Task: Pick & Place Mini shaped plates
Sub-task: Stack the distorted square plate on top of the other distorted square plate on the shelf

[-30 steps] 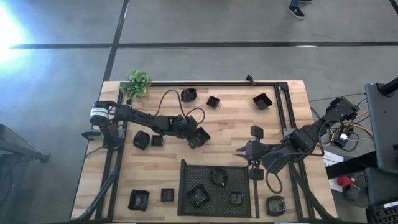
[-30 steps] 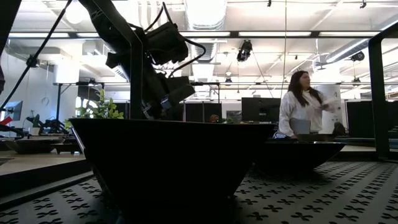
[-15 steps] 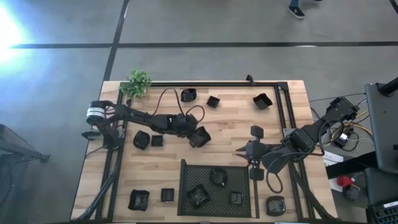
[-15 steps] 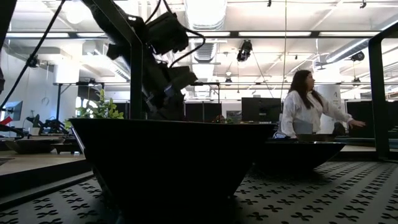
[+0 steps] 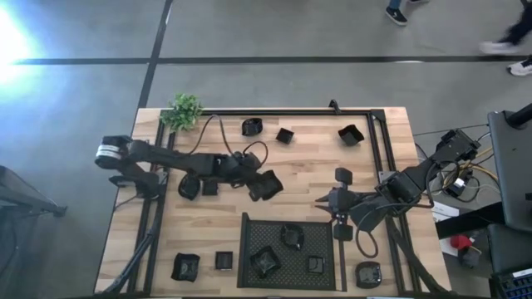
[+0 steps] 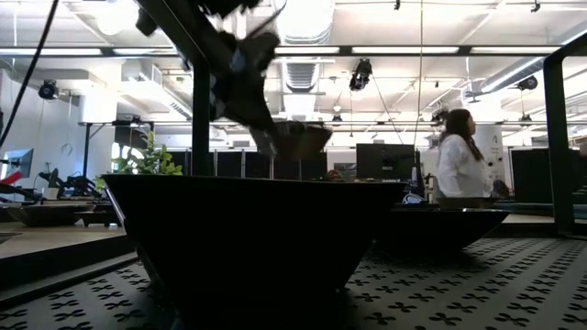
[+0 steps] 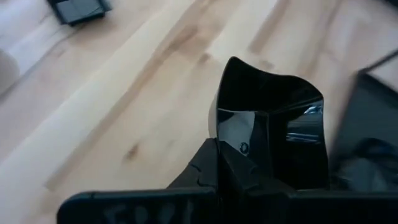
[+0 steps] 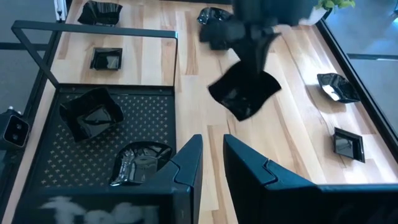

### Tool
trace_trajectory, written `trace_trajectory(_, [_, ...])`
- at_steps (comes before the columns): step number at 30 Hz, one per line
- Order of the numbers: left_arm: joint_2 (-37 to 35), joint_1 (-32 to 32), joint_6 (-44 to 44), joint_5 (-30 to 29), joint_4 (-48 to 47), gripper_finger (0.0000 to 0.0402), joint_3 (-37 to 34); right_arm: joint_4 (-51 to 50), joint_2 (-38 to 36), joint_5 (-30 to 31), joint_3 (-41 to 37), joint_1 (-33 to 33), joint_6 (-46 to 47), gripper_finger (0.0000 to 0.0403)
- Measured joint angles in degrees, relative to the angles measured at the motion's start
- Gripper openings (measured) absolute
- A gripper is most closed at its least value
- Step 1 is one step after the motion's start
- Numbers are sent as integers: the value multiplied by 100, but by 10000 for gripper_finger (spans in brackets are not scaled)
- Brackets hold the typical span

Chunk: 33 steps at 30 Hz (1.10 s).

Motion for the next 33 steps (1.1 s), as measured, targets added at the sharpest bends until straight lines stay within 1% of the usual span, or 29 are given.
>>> trace_trajectory(4, [-248,-413,-335,-132,-11,0,0,-6,0,0,1,0,-31,61])
trace_trajectory(11, [-574,-1111,-953,-140,2,0,0,0,-2,0,1,0,83,61])
trace_trajectory(15, [-604,-1424,-1412,-213,7,0,0,5,-2,0,0,0,87,61])
trace_trajectory(19, [-597,-1751,-1964,-440,9,0,0,5,-2,0,0,0,87,61])
trace_trajectory(27, [-591,-2349,-2863,-601,147,0,0,5,-2,0,0,0,87,61])
trace_trajectory(30, [-591,-2469,-3059,-730,150,0,0,7,-2,0,0,0,63,61])
trace_trajectory(33, [-588,-2533,-3044,-739,171,0,0,7,-2,0,0,0,24,61])
